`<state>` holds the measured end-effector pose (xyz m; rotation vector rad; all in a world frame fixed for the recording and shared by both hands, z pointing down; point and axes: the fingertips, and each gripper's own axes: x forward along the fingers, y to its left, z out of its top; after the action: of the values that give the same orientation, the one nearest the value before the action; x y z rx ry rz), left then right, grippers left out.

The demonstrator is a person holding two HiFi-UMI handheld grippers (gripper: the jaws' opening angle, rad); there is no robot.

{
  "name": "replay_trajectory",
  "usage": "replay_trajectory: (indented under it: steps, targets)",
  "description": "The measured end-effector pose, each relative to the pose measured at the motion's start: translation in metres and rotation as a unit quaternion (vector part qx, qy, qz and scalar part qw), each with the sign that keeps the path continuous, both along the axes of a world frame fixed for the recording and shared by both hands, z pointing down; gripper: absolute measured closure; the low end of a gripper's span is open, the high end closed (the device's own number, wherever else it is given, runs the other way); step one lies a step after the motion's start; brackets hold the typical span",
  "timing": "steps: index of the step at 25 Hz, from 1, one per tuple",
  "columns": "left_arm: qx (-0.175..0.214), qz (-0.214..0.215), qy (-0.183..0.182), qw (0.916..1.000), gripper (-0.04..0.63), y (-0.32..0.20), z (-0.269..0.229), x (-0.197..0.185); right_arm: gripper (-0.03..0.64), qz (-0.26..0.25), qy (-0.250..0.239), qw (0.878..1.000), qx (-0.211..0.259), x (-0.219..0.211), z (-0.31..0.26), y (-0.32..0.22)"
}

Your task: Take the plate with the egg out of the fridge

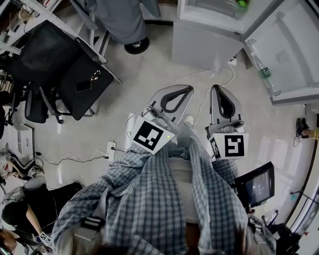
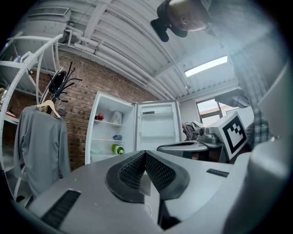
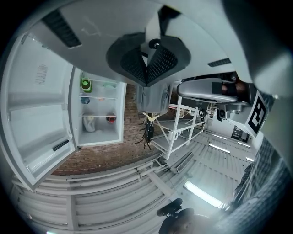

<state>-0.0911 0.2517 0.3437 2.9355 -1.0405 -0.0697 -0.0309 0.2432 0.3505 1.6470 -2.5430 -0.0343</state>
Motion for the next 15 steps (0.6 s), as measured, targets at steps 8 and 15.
replay_trajectory:
  steps: [8, 15]
  targets:
    - [-0.023, -0.04, 0.013, 0.9988, 0.589, -0.063, 0.003, 0.015, 0.611, -0.017, -0.009, 1.0, -0.001, 0.029, 0.001, -0.058]
    - [-0.008, -0.057, 0.001, 0.9983, 0.589, -0.097, -0.007, 0.048, 0.611, -0.033, -0.005, 0.999, -0.015, 0.062, 0.005, -0.095]
